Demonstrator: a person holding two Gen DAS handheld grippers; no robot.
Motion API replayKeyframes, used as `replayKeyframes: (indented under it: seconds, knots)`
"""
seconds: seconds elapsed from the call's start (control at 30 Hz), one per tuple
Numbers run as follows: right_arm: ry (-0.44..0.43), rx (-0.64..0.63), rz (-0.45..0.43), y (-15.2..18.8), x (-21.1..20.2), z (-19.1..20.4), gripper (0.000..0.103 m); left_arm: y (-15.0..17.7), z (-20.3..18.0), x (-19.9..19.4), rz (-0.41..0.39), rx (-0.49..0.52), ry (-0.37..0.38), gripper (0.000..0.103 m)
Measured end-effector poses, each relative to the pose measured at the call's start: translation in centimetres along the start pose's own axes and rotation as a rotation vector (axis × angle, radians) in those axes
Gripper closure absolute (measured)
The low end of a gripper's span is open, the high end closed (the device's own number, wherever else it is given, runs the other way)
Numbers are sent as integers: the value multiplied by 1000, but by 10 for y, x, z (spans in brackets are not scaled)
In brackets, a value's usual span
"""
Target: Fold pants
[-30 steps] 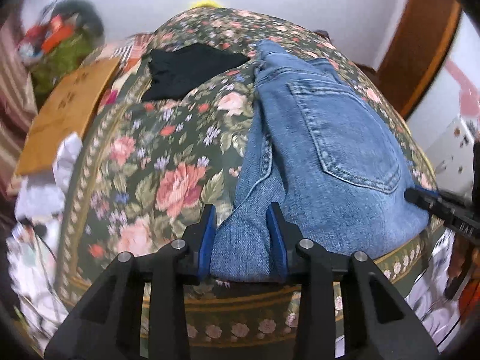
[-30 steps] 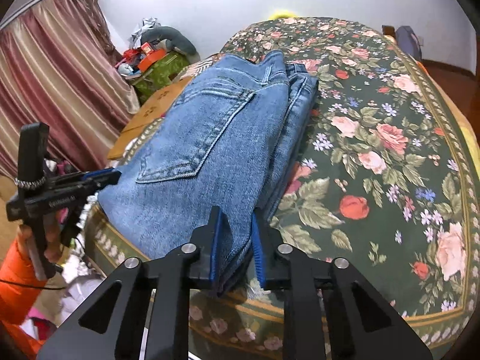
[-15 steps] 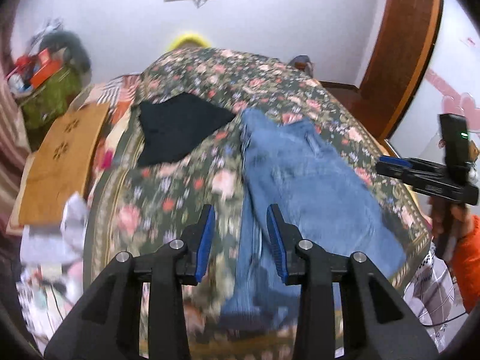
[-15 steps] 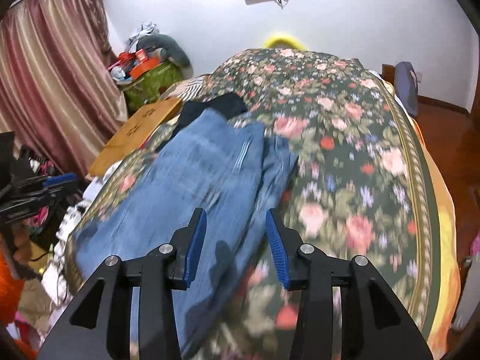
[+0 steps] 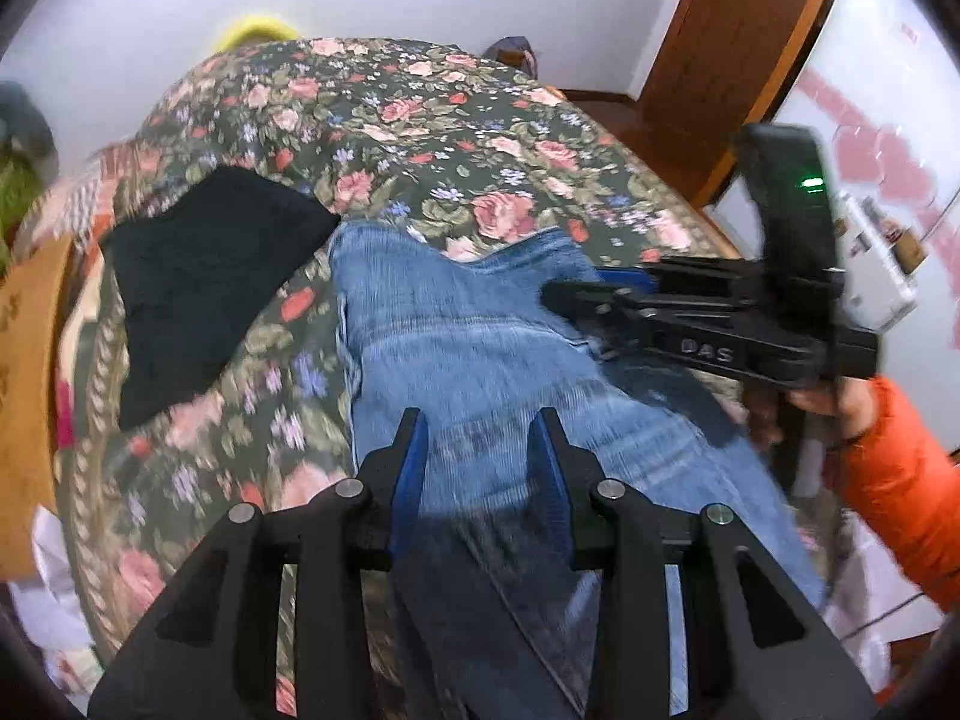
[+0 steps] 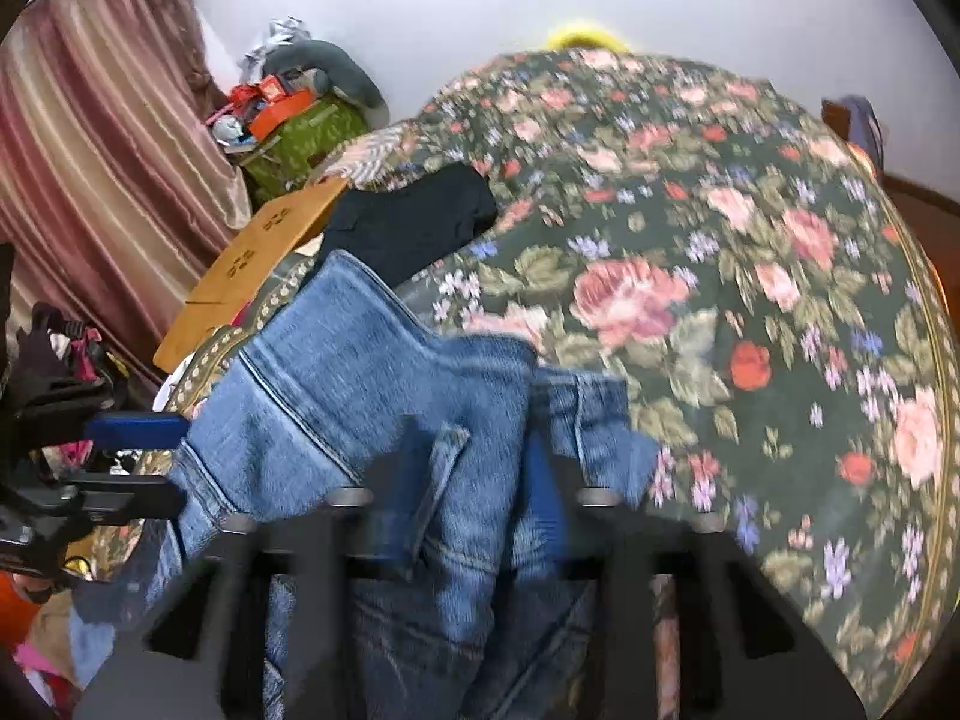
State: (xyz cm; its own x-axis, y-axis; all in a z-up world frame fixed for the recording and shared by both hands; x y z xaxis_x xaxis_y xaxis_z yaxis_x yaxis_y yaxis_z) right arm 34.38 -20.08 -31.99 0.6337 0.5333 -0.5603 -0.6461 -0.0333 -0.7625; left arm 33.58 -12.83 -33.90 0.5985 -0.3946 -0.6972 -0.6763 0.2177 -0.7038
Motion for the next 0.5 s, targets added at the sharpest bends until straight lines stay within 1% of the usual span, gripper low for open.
replayKeyframes:
  seconds: [0.07,0.13,0.2,0.23,0.27,0.33,0.37,0.4,0.47,0.5]
  knots:
    - [-1,-33,-30,-6,-8,2,93,-2,1,8,19,13,-26,67]
    - [28,-112,-102,-21,-28,6,94,-2,4,12,29,11,-44,67]
    - [33,-149,-141,-32,-39,6,94,-1,5,17,35,20,-47,66]
    - [45,-152,-146,-32,-39,3,94,1,5,21,42,23,-52,64]
    - [70,-153,-134,-29,-32,-4,94,2,5,25,49,27,-58,64]
    - [102,-142,-58,-7,-11,-22,94,6,5,33,62,51,-75,62]
    - [103,-120,-35,0,-3,-28,93,7,6,36,67,53,-76,62]
    - [84,-75,1,13,6,-34,93,10,6,39,80,51,-81,62]
    - [81,-49,-8,10,3,-38,92,10,6,36,78,56,-81,61]
    - [83,-33,-2,8,-1,-38,90,9,6,34,76,53,-81,62]
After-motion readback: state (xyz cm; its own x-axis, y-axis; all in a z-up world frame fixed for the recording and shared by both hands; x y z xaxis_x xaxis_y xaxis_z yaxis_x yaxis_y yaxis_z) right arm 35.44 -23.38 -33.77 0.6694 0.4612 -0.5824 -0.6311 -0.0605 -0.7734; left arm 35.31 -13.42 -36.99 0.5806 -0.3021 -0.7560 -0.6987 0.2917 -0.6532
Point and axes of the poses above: each gripper's, at about its wrist camera, not at the fingertips, and x roughly the way its jaws point, z to its left, y to its underside, the point moved 9 cm from there along x, roughly the way its jaws point, and after that the axes turned 14 degrees about -z, right-handed, at the moved point
